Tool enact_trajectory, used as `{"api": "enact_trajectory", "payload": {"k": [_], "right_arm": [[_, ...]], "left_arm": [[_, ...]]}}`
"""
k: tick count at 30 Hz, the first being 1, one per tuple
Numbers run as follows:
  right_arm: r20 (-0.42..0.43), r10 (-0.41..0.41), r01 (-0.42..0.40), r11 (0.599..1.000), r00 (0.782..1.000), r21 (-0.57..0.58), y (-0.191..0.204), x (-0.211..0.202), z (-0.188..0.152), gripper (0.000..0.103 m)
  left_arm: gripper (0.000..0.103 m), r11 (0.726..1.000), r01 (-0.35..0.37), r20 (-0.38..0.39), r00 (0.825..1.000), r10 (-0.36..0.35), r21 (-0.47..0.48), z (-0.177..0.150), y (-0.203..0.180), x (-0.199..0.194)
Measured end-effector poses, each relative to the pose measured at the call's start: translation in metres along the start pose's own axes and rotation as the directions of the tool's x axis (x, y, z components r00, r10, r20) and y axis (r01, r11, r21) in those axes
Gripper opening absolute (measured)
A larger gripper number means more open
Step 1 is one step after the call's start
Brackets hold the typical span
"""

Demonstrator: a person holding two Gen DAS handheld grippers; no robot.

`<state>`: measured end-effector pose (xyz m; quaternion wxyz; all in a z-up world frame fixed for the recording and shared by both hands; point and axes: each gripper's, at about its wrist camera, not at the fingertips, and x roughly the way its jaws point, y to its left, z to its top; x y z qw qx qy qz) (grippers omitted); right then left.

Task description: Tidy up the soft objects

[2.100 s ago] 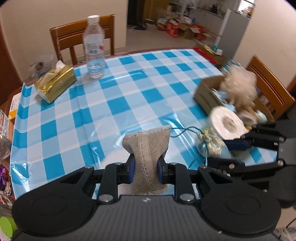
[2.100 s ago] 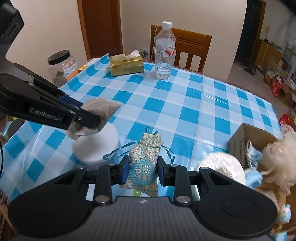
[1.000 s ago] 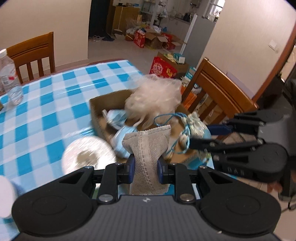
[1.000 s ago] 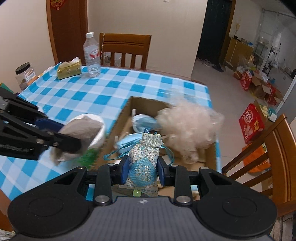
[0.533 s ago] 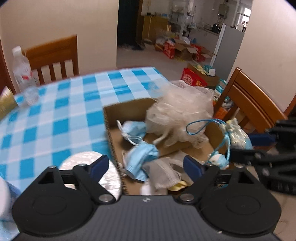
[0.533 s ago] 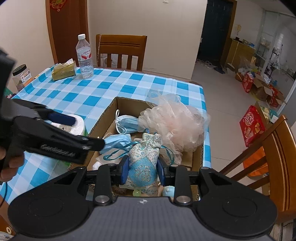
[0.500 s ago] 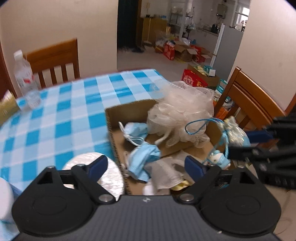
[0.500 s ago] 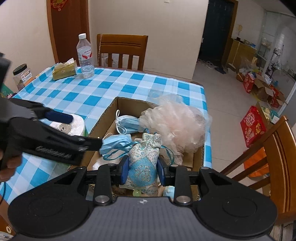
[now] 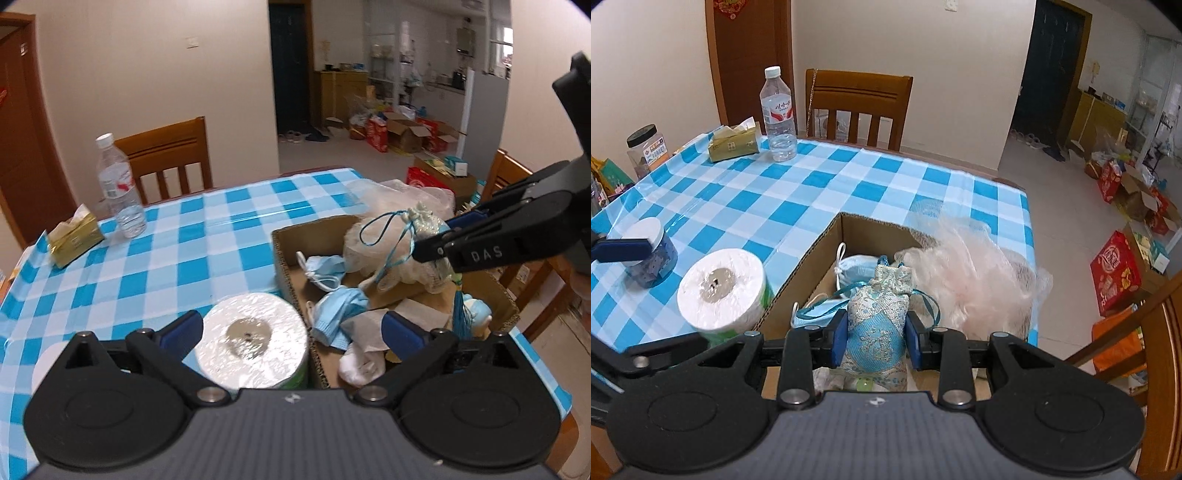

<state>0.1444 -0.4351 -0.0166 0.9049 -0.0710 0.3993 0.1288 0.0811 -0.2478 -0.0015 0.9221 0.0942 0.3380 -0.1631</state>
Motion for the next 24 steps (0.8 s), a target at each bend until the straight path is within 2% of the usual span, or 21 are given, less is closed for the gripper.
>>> {"api": "enact_trajectory", "payload": {"k": [3, 6, 8, 12, 14, 20, 24], "right_arm": [[-0.004, -0.007, 0.007, 1.0, 1.0, -0.001, -0.004, 0.008, 0.002, 0.051], [0.014, 0.001, -0.001, 1.0, 1.0, 0.0, -0.005, 0.009, 0.0, 0.056], [0.004, -0.015, 0.015, 1.0, 1.0, 0.011, -0.006, 0.01, -0.002, 0.069], [-0.009, -0.028, 0.028, 0.999, 1.0, 0.046, -0.008, 0.006, -0.008, 0.076], [-0.014, -0.043, 0.044, 0.997, 0.999, 0.064, -0.008, 0.002, -0.013, 0.088], [-0.057, -0.083, 0.092, 0.981, 0.995, 0.174, 0.002, -0.016, -0.028, 0.102], [-0.132, -0.116, 0.148, 0.953, 0.984, 0.265, 0.008, -0.023, -0.04, 0.103]], "left_arm": [[0.102, 1.0, -0.02, 0.001, 1.0, 0.02, -0.025, -0.004, 0.005, -0.004], [0.102, 0.998, -0.05, -0.005, 0.999, 0.05, -0.025, -0.005, 0.007, -0.007], [0.102, 0.998, -0.064, -0.001, 0.998, 0.064, -0.022, -0.005, 0.008, -0.01], [0.102, 0.998, -0.053, -0.002, 0.999, 0.053, -0.015, -0.004, 0.01, -0.014], [0.102, 0.999, -0.048, 0.006, 0.999, 0.048, -0.008, -0.003, 0.01, -0.016], [0.102, 0.997, -0.031, 0.026, 0.999, 0.029, 0.074, -0.005, 0.004, -0.018], [0.102, 0.996, 0.014, -0.004, 1.0, -0.013, 0.085, -0.004, 0.005, -0.018]]}}
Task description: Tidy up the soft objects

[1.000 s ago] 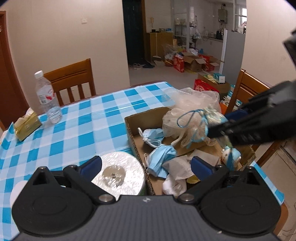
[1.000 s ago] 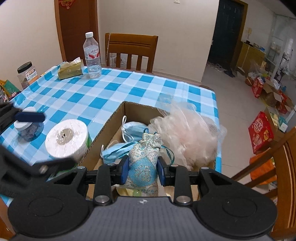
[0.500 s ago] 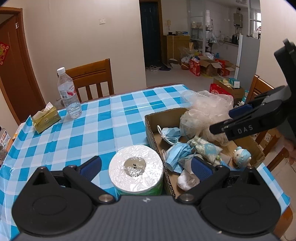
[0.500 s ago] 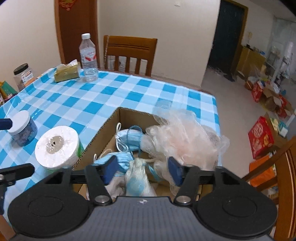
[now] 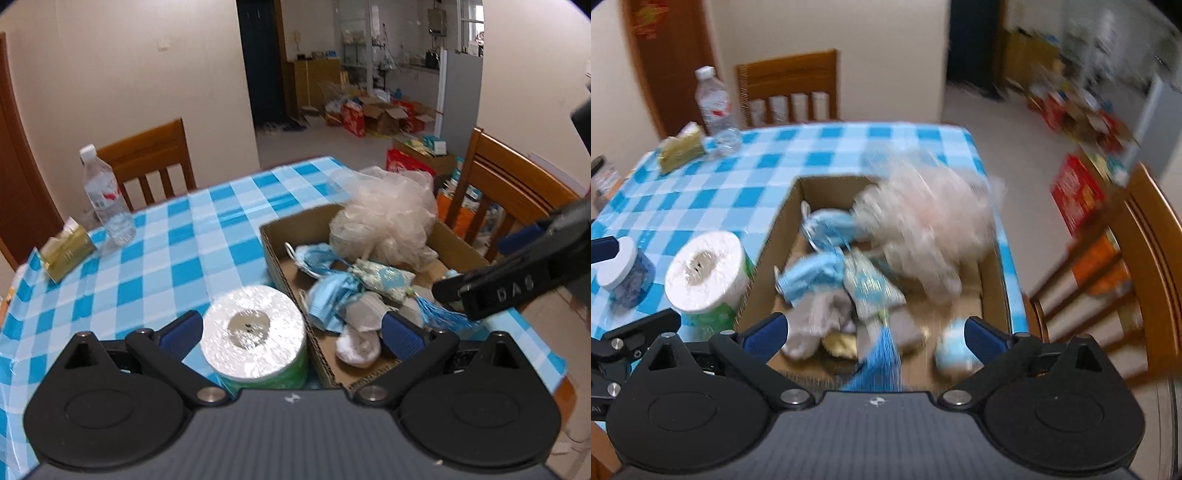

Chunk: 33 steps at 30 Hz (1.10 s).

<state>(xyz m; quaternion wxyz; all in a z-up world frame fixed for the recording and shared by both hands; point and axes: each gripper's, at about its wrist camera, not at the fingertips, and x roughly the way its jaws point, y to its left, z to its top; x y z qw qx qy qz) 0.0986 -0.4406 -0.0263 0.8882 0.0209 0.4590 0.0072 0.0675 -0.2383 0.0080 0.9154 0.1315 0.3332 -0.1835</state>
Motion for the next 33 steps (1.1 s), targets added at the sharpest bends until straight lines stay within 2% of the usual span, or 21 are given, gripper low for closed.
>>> {"api": "enact_trajectory", "payload": {"k": [4, 8, 12, 18, 33], "right_arm": [[-0.066, -0.064, 0.07, 0.993, 0.996, 0.091, 0.005, -0.012, -0.015, 0.103], [-0.087, -0.106, 0.117, 0.983, 0.991, 0.141, 0.013, -0.03, -0.028, 0.103], [-0.092, -0.141, 0.156, 0.973, 0.986, 0.173, 0.02, -0.046, -0.037, 0.103], [-0.074, -0.182, 0.193, 0.96, 0.981, 0.202, 0.025, -0.064, -0.044, 0.103], [-0.054, -0.185, 0.192, 0.955, 0.981, 0.226, 0.03, -0.076, -0.048, 0.103]], "left_arm": [[0.102, 0.999, 0.05, -0.062, 0.997, -0.051, -0.011, 0.004, 0.002, 0.0], [0.102, 0.997, 0.081, -0.158, 0.984, -0.081, -0.01, 0.007, -0.002, -0.001], [0.102, 0.994, 0.104, -0.201, 0.974, -0.104, -0.013, 0.01, -0.004, -0.01], [0.102, 0.994, 0.106, -0.209, 0.972, -0.11, -0.028, 0.014, -0.001, -0.022], [0.102, 0.996, 0.082, -0.203, 0.976, -0.084, -0.019, 0.016, 0.005, -0.03]]}}
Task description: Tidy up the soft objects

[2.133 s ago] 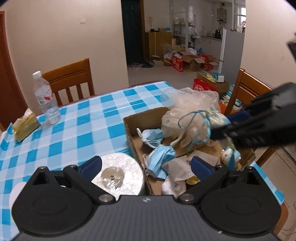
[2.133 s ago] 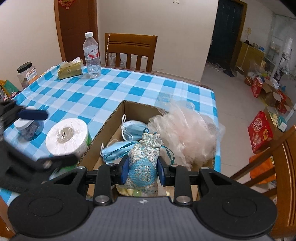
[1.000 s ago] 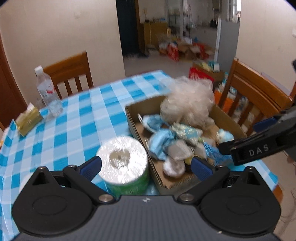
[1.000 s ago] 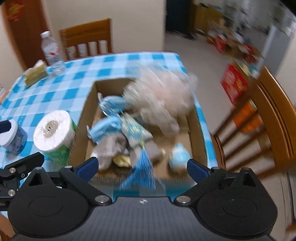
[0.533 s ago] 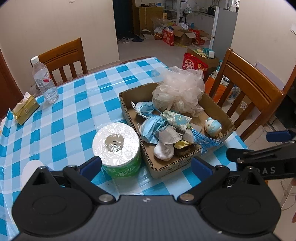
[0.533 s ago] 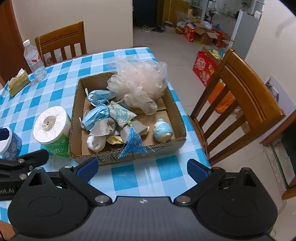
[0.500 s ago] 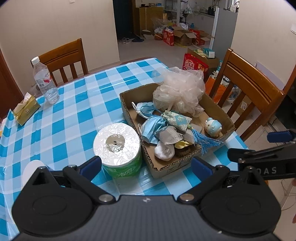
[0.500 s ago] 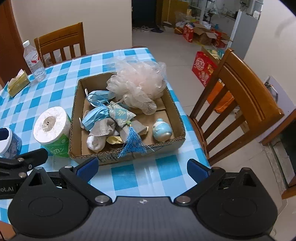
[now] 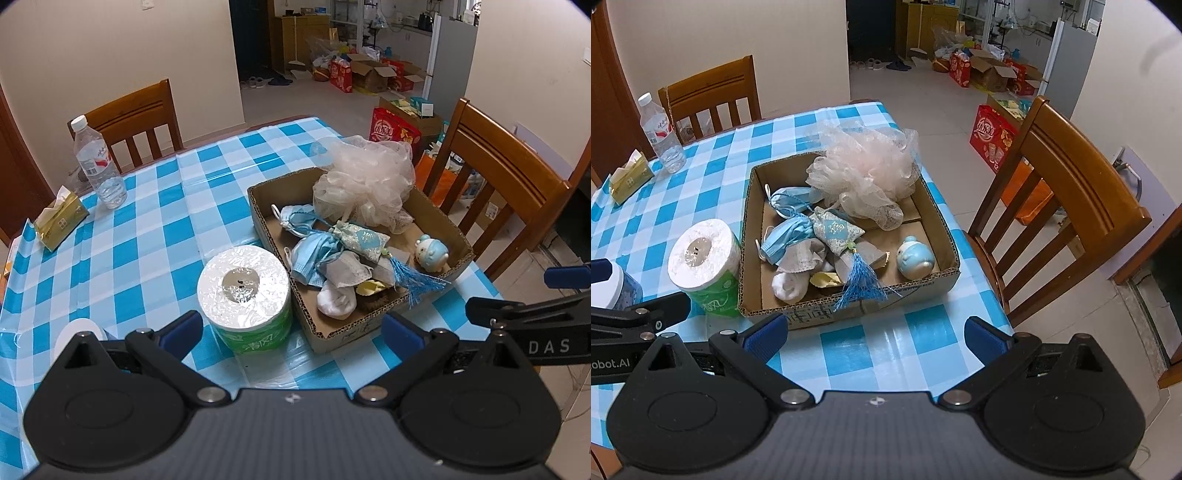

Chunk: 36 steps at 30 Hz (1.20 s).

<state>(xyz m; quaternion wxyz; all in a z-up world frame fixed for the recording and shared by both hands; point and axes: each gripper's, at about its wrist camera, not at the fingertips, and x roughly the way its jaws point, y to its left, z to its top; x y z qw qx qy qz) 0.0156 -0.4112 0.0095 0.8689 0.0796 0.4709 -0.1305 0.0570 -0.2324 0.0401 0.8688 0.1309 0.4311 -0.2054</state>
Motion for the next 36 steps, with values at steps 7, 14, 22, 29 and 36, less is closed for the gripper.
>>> {"api": "enact_trajectory", "payload": {"k": [7, 14, 22, 29, 36], "right_arm": [[0.002, 0.004, -0.004, 1.0, 1.0, -0.002, 0.0017, -0.0022, 0.0047, 0.103], [0.005, 0.008, -0.008, 1.0, 1.0, -0.001, 0.0003, -0.0015, 0.0071, 0.103], [0.004, 0.009, -0.009, 1.0, 1.0, -0.001, -0.0031, 0.0006, 0.0093, 0.103], [0.004, 0.011, -0.011, 1.0, 1.0, 0.0, -0.0035, 0.0009, 0.0099, 0.103], [0.004, 0.01, -0.01, 1.0, 1.0, 0.0, -0.0039, 0.0006, 0.009, 0.103]], "left_arm": [[0.102, 1.0, -0.004, 0.006, 1.0, 0.004, -0.001, 0.0018, 0.0003, -0.0016], [0.102, 1.0, -0.01, 0.006, 1.0, 0.01, -0.003, 0.0043, -0.0011, -0.0023], [0.102, 1.0, -0.012, 0.006, 1.0, 0.012, -0.004, 0.0068, -0.0021, -0.0011], [0.102, 1.0, -0.014, 0.007, 1.0, 0.014, -0.004, 0.007, -0.0029, -0.0014], [0.102, 1.0, -0.013, 0.006, 1.0, 0.013, -0.004, 0.0074, -0.0036, -0.0015]]}}
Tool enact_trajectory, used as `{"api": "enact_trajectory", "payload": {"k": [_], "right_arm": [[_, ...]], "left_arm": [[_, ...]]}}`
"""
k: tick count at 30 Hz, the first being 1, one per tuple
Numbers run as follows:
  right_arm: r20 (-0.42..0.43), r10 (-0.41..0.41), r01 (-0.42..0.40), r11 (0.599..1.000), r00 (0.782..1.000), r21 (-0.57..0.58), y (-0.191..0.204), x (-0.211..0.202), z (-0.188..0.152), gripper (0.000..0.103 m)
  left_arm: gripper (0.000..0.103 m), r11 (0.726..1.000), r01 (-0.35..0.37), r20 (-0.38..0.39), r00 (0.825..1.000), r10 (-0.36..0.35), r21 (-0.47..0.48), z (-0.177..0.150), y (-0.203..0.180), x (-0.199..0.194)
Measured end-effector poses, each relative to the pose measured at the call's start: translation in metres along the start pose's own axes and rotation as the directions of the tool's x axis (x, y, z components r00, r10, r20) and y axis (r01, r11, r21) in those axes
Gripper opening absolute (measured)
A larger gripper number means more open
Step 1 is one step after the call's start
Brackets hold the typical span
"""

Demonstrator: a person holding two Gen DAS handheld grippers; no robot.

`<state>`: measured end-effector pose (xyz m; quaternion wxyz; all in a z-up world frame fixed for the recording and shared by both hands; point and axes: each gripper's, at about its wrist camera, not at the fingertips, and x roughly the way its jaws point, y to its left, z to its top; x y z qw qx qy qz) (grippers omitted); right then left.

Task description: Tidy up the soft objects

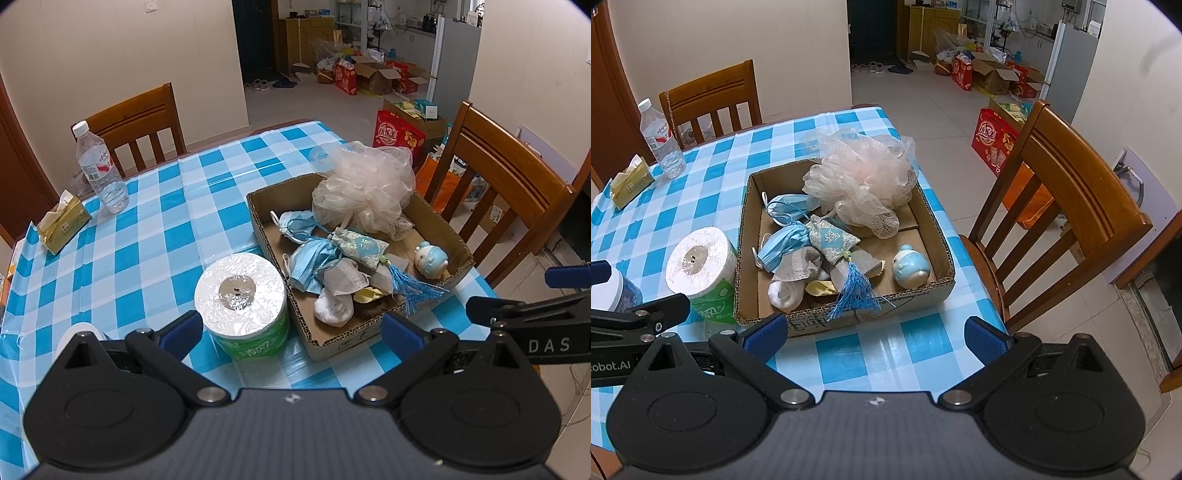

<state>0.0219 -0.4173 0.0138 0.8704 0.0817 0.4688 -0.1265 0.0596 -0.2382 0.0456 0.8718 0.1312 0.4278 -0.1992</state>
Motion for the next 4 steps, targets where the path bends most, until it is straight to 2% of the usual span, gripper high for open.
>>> {"api": "enact_trajectory", "payload": {"k": [4], "right_arm": [[-0.001, 0.001, -0.001, 1.0, 1.0, -0.001, -0.0029, 0.0007, 0.0011, 0.103]], "left_arm": [[0.102, 1.0, 0.002, -0.002, 1.0, -0.002, -0.002, -0.0002, 0.0, 0.0002]]}}
